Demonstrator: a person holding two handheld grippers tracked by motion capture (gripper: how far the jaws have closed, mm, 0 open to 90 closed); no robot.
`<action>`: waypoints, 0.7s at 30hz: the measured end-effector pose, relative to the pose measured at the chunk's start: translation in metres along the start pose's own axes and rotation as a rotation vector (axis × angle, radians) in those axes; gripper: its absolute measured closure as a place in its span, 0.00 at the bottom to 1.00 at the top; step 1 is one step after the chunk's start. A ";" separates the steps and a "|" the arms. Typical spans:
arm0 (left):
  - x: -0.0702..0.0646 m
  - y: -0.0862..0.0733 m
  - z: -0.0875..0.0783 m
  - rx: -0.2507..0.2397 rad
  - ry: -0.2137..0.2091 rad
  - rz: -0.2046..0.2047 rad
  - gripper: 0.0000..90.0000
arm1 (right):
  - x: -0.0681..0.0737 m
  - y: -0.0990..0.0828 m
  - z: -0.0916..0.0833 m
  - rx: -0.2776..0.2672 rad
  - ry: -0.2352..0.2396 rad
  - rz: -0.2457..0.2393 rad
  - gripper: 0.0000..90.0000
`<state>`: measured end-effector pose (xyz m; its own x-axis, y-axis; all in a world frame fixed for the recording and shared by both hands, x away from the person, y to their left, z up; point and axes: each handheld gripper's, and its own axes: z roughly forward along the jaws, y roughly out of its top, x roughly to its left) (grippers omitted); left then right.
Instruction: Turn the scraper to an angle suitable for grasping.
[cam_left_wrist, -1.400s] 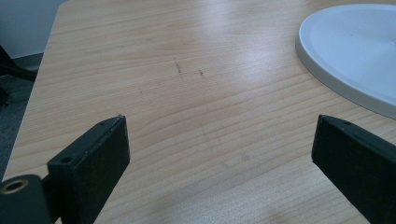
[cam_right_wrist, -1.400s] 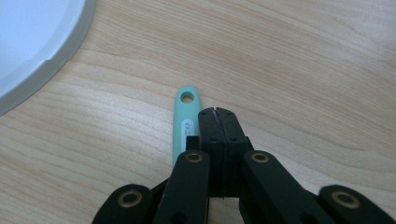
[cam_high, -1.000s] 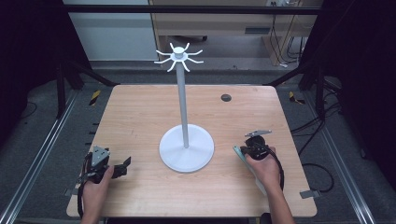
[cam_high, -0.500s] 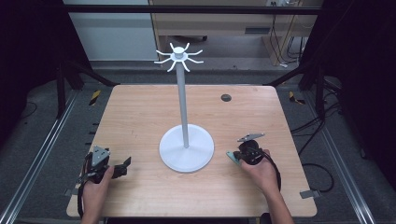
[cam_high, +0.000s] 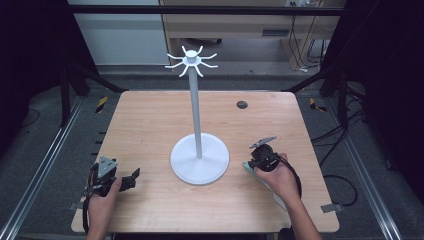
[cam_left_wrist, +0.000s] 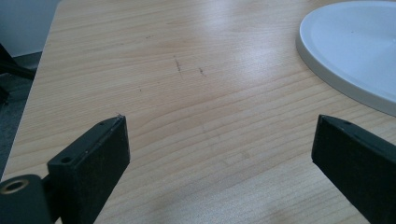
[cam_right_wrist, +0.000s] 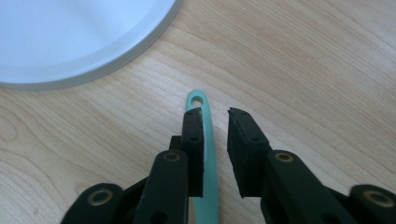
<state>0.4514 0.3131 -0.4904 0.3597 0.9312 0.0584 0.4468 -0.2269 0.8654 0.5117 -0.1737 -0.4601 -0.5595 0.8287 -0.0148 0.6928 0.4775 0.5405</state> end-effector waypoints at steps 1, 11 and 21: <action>0.000 0.000 0.000 0.000 0.000 0.000 0.04 | 0.000 0.001 0.001 0.008 -0.006 -0.014 0.84; -0.001 0.000 0.001 0.006 -0.004 0.006 0.04 | 0.002 0.006 0.005 0.083 0.008 -0.044 0.69; -0.001 0.000 0.001 0.008 -0.006 0.006 0.04 | 0.003 0.013 0.013 0.159 0.002 -0.059 0.70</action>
<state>0.4517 0.3121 -0.4909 0.3673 0.9282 0.0604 0.4512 -0.2346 0.8610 0.5249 -0.1611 -0.4641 -0.6021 0.7973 -0.0414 0.7216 0.5656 0.3991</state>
